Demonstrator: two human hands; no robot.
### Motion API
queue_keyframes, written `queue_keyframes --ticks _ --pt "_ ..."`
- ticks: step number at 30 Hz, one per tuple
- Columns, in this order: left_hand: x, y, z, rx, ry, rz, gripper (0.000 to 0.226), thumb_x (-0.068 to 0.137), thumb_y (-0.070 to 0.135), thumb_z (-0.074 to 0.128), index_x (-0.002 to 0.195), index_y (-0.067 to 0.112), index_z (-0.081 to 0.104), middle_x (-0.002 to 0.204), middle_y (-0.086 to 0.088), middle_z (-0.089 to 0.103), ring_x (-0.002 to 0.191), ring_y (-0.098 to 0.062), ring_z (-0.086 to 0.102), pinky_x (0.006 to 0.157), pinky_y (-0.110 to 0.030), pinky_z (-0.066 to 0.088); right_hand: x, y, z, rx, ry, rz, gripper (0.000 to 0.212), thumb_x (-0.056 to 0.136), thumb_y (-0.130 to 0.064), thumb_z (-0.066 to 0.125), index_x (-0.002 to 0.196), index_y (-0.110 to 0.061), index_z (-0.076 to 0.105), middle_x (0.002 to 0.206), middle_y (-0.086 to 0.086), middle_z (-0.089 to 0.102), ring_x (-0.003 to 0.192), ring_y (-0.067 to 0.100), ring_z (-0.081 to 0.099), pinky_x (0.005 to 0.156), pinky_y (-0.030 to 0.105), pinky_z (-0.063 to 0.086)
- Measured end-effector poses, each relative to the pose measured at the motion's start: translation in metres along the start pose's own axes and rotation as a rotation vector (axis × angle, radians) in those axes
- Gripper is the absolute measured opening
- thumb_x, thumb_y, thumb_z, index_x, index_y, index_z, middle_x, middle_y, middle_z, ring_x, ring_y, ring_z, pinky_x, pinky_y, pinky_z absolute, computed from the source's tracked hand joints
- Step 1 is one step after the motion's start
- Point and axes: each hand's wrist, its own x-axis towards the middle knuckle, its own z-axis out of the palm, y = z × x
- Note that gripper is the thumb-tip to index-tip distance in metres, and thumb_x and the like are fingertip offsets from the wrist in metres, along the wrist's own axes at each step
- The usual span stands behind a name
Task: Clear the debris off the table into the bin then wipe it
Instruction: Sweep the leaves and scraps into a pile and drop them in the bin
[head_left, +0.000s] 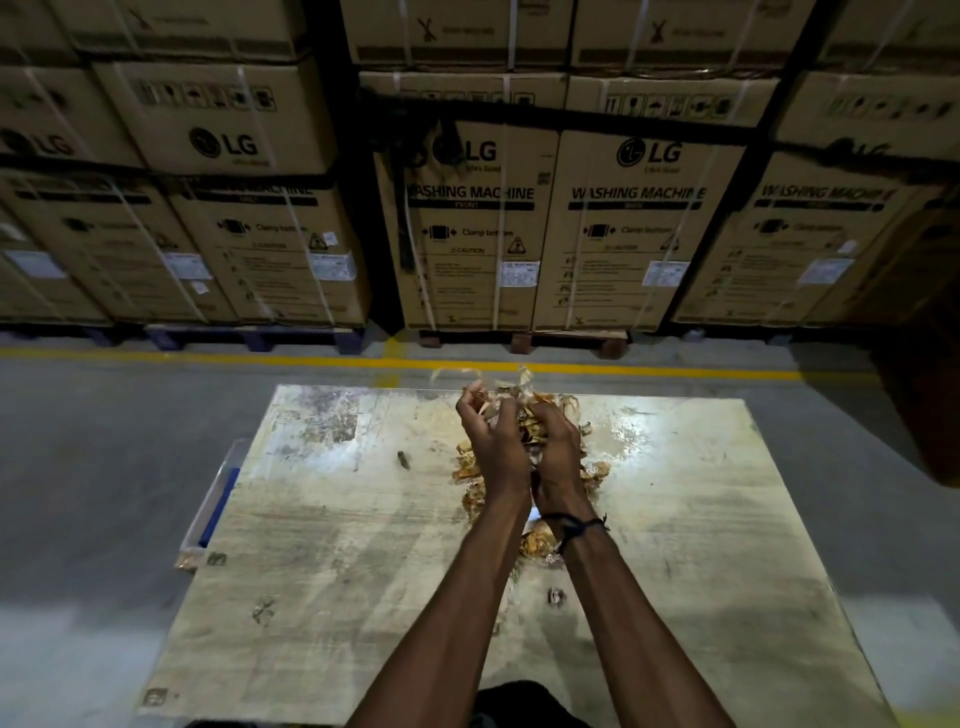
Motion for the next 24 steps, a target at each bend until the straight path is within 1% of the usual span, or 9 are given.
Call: queue_keyframes --ticks 3,5,7,10,13,15,19,21,24 --pt "0.007 -0.005 0.000 -0.062 -0.046 0.009 0.048 0.104 0.010 0.053 0.150 0.022 0.050 0.144 0.001 0.056 0.122 -0.012 0.062 0.082 -0.014 0.051 0.004 -0.002 0.001 0.007 -0.011 0.026 0.046 0.075 -0.045 0.066 0.090 -0.002 0.073 0.099 0.013 0.071 0.096 0.027 0.063 0.087 0.042 0.047" --pt "0.007 -0.003 0.001 -0.070 -0.049 0.010 0.037 0.104 0.004 0.050 0.138 0.012 0.063 0.129 0.010 0.069 0.109 0.001 0.067 0.083 -0.016 0.052 0.006 -0.006 0.002 0.058 -0.033 0.082 0.034 0.078 -0.044 0.069 0.086 -0.012 0.079 0.100 0.009 0.074 0.097 0.025 0.066 0.087 0.039 0.049" --pt "0.006 0.001 0.004 -0.065 -0.038 0.008 0.025 0.104 0.002 0.050 0.120 0.004 0.070 0.106 0.024 0.075 0.097 0.007 0.068 0.082 -0.018 0.052 0.009 -0.008 0.001 0.115 -0.066 0.102 0.039 0.081 -0.049 0.073 0.097 -0.015 0.083 0.112 0.009 0.077 0.107 0.026 0.070 0.094 0.041 0.052" --pt "0.003 0.004 0.007 -0.067 -0.038 0.018 0.017 0.104 0.002 0.053 0.105 0.004 0.069 0.089 0.015 0.075 0.084 -0.002 0.068 0.077 -0.023 0.052 0.012 -0.010 0.001 0.084 -0.055 0.028 0.049 0.081 -0.053 0.077 0.113 -0.016 0.081 0.121 0.011 0.076 0.119 0.030 0.069 0.108 0.050 0.051" --pt "-0.001 0.006 0.010 -0.063 -0.056 0.046 0.013 0.104 0.008 0.057 0.094 0.008 0.066 0.086 0.001 0.068 0.080 -0.013 0.063 0.073 -0.028 0.050 0.011 -0.014 0.001 0.072 -0.041 -0.031 0.051 0.076 -0.051 0.087 0.109 -0.014 0.077 0.119 0.019 0.075 0.120 0.044 0.066 0.104 0.058 0.050" --pt "-0.003 0.009 0.012 -0.066 -0.057 0.056 0.015 0.105 0.016 0.060 0.091 0.010 0.063 0.085 -0.003 0.066 0.081 -0.015 0.064 0.072 -0.028 0.050 0.012 -0.016 -0.002 0.093 -0.053 -0.040 0.047 0.079 -0.045 0.088 0.113 -0.019 0.069 0.124 0.018 0.072 0.121 0.042 0.066 0.103 0.057 0.052" --pt "-0.004 0.008 0.013 -0.029 -0.021 0.091 0.022 0.103 0.032 0.064 0.095 0.013 0.056 0.096 -0.011 0.065 0.089 -0.019 0.064 0.078 -0.033 0.050 0.010 -0.023 -0.006 0.013 -0.115 -0.076 0.034 0.097 -0.032 0.072 0.130 -0.038 0.066 0.138 0.001 0.068 0.129 0.019 0.064 0.107 0.049 0.053" --pt "-0.006 0.009 0.014 -0.034 -0.005 0.124 0.021 0.101 0.032 0.066 0.104 0.015 0.053 0.101 -0.004 0.064 0.093 -0.019 0.064 0.082 -0.036 0.051 0.010 -0.025 -0.006 -0.012 -0.143 -0.096 0.026 0.102 -0.028 0.065 0.126 -0.032 0.071 0.133 -0.004 0.071 0.127 0.016 0.065 0.110 0.051 0.051" --pt "-0.011 0.012 0.015 -0.026 0.005 0.155 0.020 0.105 0.028 0.063 0.123 0.020 0.060 0.112 0.008 0.070 0.105 -0.011 0.068 0.087 -0.027 0.054 0.006 -0.028 -0.006 -0.017 -0.149 -0.098 0.024 0.106 -0.019 0.058 0.122 -0.025 0.075 0.125 -0.004 0.075 0.121 0.015 0.068 0.107 0.046 0.052"
